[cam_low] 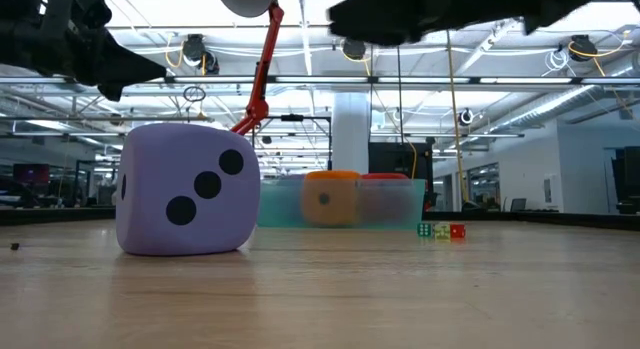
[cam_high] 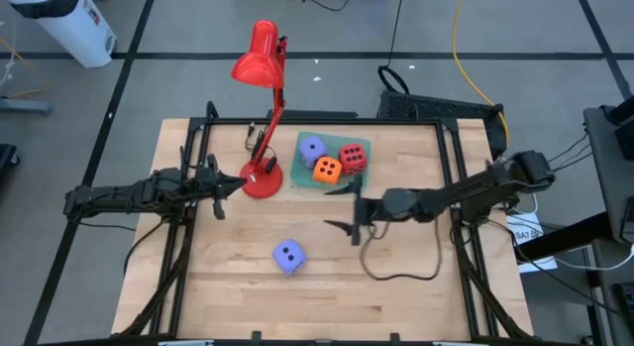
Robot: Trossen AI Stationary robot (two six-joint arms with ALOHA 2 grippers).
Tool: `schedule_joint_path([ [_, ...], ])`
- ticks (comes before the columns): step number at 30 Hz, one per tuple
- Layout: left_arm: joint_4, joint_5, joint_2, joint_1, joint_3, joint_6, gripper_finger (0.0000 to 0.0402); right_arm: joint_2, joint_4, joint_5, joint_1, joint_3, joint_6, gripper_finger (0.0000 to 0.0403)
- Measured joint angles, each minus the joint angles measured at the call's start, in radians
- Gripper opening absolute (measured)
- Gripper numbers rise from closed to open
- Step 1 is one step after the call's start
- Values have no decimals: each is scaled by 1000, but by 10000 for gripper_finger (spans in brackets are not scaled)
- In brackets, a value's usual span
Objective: Pick & Place Dice
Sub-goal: Put the light purple die into the green bin
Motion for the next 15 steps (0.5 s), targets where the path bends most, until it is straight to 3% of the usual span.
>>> schedule_joint_path([
  [8, 50, 28, 10, 1, 0, -1, 11, -305, 173, 34, 17, -287, 24, 142],
  [11, 172, 109, 54, -10, 0, -23, 32, -380, 283, 34, 17, -369, 30, 80],
  [15, 364, 161, 187, -64, 2, -40, 71, -453, 271, 44, 17, -421, -1, 12],
])
